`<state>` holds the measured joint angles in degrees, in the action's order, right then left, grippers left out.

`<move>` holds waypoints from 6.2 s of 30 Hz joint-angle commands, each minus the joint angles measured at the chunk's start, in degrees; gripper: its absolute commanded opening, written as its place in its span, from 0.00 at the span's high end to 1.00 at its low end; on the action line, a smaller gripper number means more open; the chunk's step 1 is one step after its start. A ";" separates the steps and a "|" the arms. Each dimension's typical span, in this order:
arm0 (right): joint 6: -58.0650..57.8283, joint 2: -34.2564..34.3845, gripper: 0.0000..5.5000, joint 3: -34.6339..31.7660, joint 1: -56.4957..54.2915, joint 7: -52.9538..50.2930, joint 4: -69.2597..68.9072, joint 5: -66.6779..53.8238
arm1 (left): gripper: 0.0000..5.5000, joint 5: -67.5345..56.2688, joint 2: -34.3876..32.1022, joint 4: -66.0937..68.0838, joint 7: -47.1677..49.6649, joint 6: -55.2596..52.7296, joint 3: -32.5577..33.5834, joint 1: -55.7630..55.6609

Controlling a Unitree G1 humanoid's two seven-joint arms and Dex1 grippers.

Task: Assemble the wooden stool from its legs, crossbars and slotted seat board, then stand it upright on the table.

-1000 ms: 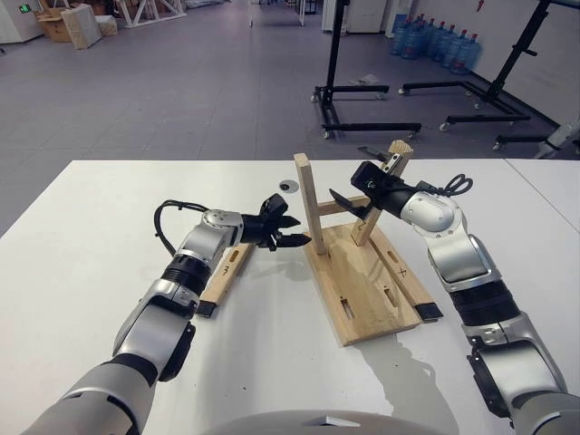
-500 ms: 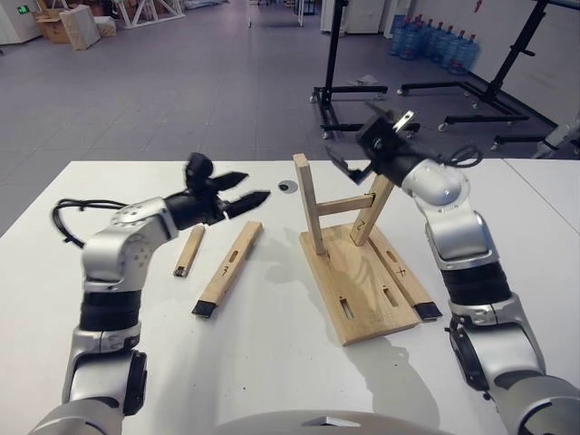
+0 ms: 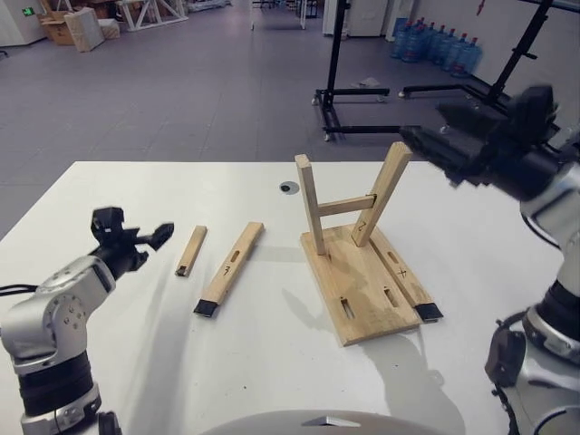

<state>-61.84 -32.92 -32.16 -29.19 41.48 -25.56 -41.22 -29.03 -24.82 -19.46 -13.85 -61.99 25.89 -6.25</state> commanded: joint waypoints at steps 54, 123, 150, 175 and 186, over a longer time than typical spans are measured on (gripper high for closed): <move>14.75 -1.61 0.05 17.55 15.22 -5.23 -1.08 -6.37 | 0.77 17.04 2.71 27.19 -5.46 27.21 -19.15 0.05; 9.75 19.97 0.05 17.95 -19.86 -56.39 29.63 -54.28 | 0.77 16.17 7.45 7.61 -12.12 44.24 -28.74 -33.21; 16.34 25.99 0.52 15.79 -25.14 -53.50 31.56 -49.39 | 0.77 17.06 10.19 4.76 -11.88 43.03 -31.52 -30.41; 16.59 25.10 0.93 16.33 -23.31 -50.23 28.84 -42.16 | 0.68 15.71 11.47 4.09 -11.63 38.99 -32.26 -29.77; 20.47 24.96 0.93 13.60 -24.84 -47.57 29.33 -36.54 | 0.38 12.55 7.15 -4.69 -12.08 32.14 -28.88 -20.62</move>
<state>-42.24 -7.69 -18.07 -52.58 -6.13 4.03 -78.72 -15.92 -16.25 -23.57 -24.79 -28.61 -3.09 -27.56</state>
